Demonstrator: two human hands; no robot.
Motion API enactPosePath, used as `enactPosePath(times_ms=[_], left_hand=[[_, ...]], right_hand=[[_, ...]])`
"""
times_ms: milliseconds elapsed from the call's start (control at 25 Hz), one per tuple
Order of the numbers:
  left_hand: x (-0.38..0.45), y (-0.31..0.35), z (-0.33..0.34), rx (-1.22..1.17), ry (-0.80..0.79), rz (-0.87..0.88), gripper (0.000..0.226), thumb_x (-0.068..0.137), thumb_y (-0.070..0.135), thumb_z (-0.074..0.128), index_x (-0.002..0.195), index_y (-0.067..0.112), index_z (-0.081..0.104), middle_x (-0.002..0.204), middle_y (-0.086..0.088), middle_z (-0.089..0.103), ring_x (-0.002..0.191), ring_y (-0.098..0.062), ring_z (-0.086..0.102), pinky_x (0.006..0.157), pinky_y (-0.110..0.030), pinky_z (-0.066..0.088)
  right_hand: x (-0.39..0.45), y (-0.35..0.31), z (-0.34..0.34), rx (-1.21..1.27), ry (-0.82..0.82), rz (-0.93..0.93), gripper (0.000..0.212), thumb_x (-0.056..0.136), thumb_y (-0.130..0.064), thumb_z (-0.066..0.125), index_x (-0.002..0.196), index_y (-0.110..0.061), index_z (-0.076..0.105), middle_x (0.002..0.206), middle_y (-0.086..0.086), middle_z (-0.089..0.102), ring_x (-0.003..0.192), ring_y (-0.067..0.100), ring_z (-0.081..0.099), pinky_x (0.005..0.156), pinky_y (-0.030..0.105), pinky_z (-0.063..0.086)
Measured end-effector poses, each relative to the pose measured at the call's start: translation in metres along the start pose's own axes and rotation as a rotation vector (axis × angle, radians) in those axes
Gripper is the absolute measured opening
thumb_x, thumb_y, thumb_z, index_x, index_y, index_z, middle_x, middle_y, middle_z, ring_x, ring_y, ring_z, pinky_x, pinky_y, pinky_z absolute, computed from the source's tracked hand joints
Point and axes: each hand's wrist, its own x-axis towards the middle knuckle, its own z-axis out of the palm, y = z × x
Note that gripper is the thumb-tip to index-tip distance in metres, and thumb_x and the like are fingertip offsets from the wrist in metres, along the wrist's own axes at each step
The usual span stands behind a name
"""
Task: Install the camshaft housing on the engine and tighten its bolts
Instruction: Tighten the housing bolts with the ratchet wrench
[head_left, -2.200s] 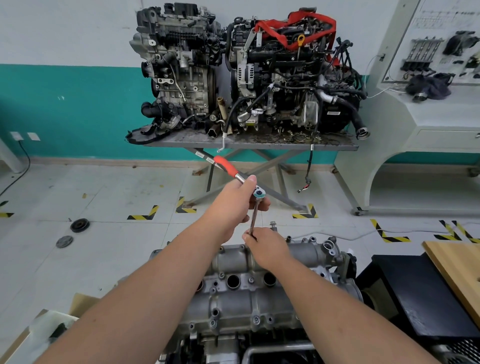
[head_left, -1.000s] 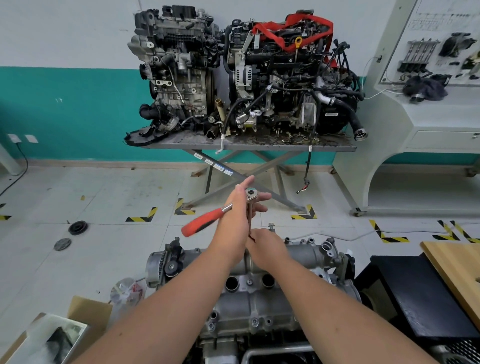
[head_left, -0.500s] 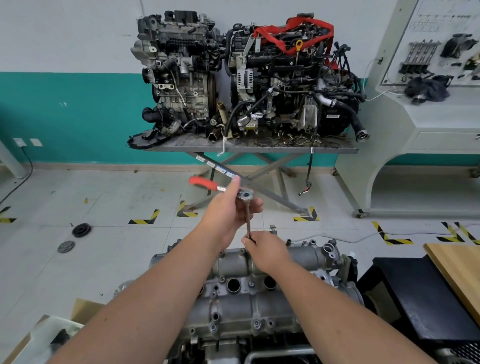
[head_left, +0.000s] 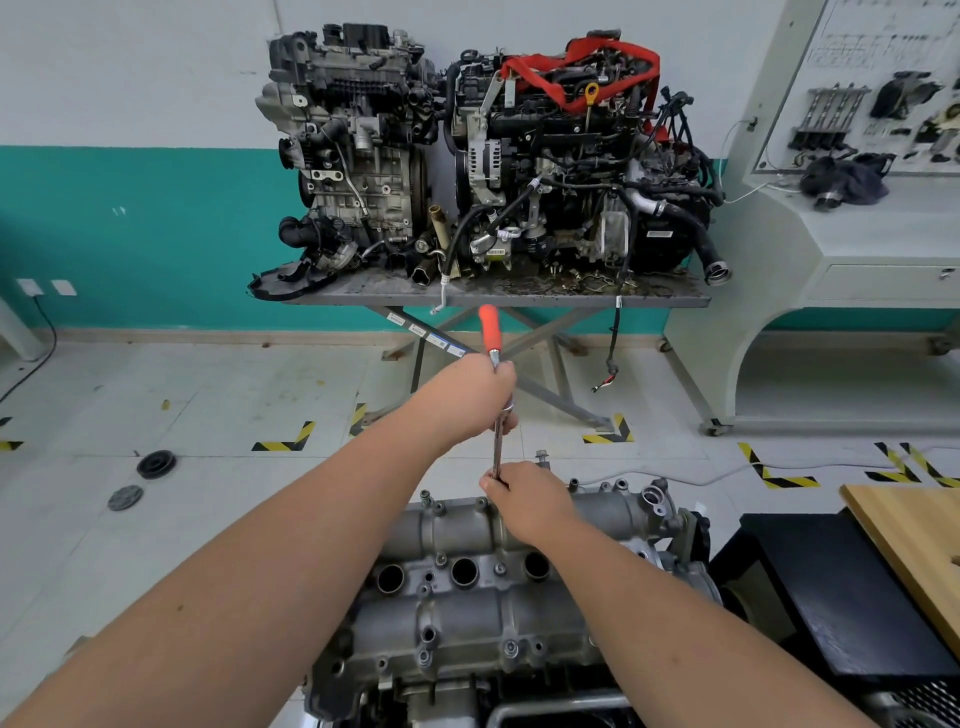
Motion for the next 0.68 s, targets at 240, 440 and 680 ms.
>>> enactPosePath(times_ms=[240, 440, 680], left_hand=[[-0.001, 0.002, 0.008, 0.75, 0.071, 0.294, 0.029, 0.102, 0.036, 0.039, 0.076, 0.023, 0.035, 0.076, 0.0, 0.05, 0.069, -0.025, 0.051, 0.057, -0.033, 0.036], [-0.01, -0.034, 0.018, 0.805, 0.386, 0.769, 0.035, 0.096, 0.043, 0.053, 0.075, 0.016, 0.057, 0.088, -0.002, 0.055, 0.086, -0.027, 0.057, 0.064, -0.035, 0.041], [-0.022, -0.075, 0.043, -0.008, 0.365, 0.663, 0.047, 0.097, 0.057, 0.036, 0.136, 0.036, 0.053, 0.137, 0.009, 0.055, 0.126, -0.017, 0.053, 0.102, -0.036, 0.046]], right_hand=[[-0.001, -0.003, -0.002, 0.027, 0.033, -0.008, 0.04, 0.1, -0.038, 0.046, 0.061, -0.026, 0.043, 0.083, 0.004, 0.063, 0.093, 0.031, 0.061, 0.069, 0.032, 0.034], [-0.003, -0.002, -0.001, 0.014, 0.025, -0.055, 0.031, 0.101, -0.036, 0.042, 0.086, -0.017, 0.062, 0.108, 0.013, 0.068, 0.105, 0.033, 0.062, 0.079, 0.037, 0.045], [-0.001, -0.004, -0.002, -0.038, 0.016, -0.019, 0.036, 0.1, -0.037, 0.042, 0.067, -0.024, 0.044, 0.079, 0.003, 0.061, 0.079, 0.027, 0.053, 0.069, 0.032, 0.037]])
